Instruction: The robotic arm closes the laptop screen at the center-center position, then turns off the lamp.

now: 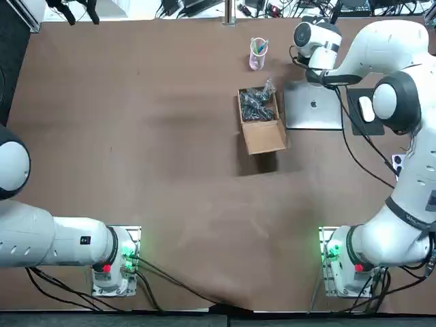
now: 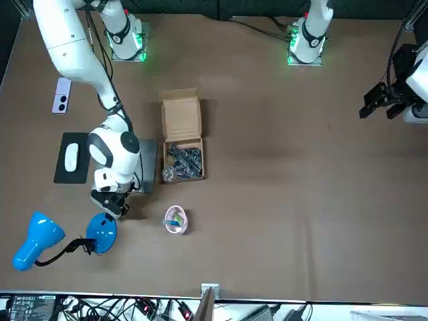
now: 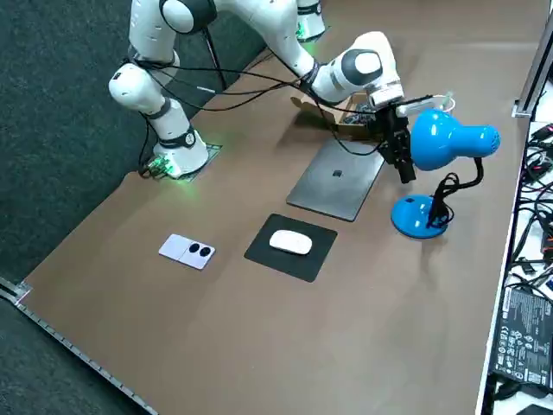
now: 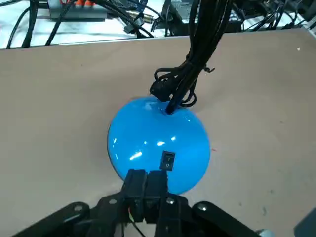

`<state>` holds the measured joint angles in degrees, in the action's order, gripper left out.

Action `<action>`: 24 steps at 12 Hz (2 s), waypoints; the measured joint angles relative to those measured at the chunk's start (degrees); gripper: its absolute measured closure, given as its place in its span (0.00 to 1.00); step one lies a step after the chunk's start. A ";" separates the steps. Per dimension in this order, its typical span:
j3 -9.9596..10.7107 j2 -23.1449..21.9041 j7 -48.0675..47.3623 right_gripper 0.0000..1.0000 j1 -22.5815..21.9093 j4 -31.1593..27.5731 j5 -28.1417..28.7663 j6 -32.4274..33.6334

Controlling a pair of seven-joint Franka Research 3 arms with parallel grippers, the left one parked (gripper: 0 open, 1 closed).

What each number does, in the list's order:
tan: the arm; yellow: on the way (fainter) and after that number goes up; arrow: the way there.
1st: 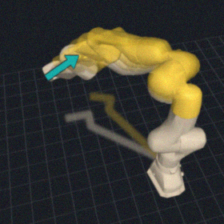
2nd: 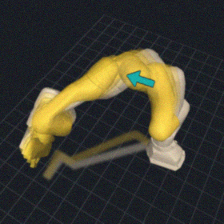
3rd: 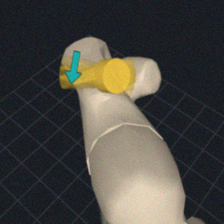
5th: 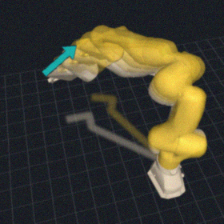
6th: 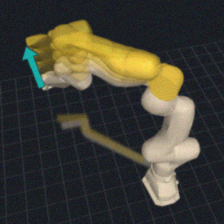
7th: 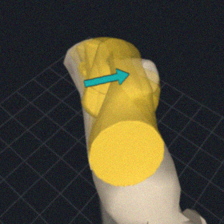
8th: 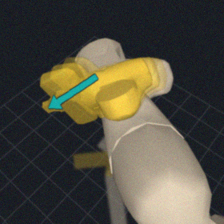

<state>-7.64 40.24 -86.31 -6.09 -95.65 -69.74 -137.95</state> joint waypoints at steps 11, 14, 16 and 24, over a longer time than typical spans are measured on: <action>0.05 1.51 0.00 0.98 2.26 0.91 -2.18 -2.93; 0.08 2.05 0.00 0.98 2.86 1.35 -2.51 -3.41; 0.09 2.27 0.00 0.98 3.06 1.40 -2.52 -3.66; 0.09 2.77 -0.56 0.98 3.45 1.88 -2.52 -4.56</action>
<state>-7.55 43.02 -86.87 -2.64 -93.77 -72.26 -142.51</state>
